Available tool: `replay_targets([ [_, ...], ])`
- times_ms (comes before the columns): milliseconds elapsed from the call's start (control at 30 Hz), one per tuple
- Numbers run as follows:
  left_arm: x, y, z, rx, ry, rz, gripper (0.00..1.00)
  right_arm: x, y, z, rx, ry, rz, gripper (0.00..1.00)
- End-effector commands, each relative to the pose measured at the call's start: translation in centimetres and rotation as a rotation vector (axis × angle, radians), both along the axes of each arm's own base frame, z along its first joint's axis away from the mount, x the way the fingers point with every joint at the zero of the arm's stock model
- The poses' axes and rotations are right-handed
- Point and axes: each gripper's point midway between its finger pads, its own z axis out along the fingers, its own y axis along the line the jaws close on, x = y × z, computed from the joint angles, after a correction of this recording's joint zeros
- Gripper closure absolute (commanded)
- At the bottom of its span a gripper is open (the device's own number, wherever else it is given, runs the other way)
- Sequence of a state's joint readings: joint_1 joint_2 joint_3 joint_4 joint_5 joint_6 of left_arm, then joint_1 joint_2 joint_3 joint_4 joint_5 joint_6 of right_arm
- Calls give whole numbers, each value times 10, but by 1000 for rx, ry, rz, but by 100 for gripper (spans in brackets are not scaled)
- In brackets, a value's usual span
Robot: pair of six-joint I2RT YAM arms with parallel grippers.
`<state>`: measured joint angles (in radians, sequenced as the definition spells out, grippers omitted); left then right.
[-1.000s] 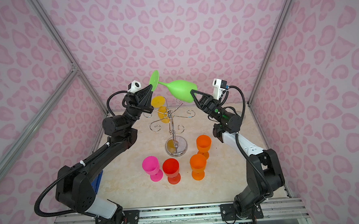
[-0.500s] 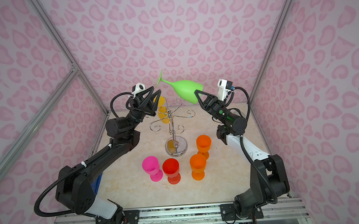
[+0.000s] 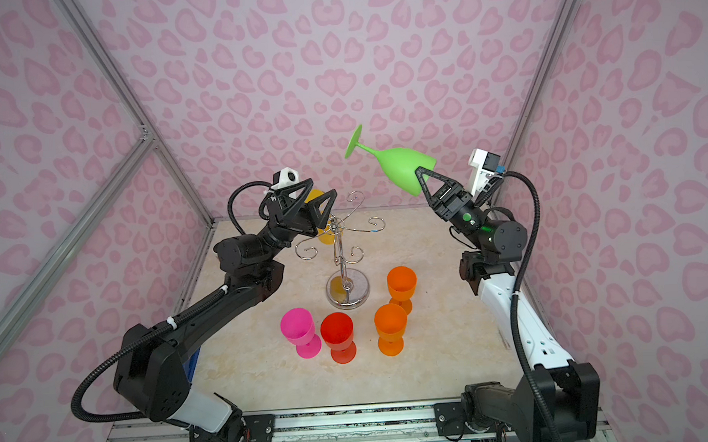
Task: Take the wine glass off the wine glass rack
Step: 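Open the left gripper and carry the green glass away with the right gripper, then lower the green glass beside the orange glass with the right gripper while the left waits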
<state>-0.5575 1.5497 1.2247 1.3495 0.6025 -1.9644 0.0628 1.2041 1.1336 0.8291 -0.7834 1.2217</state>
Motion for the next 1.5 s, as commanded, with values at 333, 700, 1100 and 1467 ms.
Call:
replay_targets([
  [333, -36, 5, 15, 369, -369, 340, 36, 38, -96, -143, -732, 628, -551, 100],
  [700, -35, 41, 9, 621, -410, 643, 35, 54, -63, -229, -1021, 772, -417, 100],
  [1100, -35, 45, 5, 650, -410, 659, 35, 52, -9, -308, -1424, 854, -244, 100],
  [1467, -33, 46, -2, 667, -403, 656, 35, 64, 7, -344, -1483, 924, -156, 100],
])
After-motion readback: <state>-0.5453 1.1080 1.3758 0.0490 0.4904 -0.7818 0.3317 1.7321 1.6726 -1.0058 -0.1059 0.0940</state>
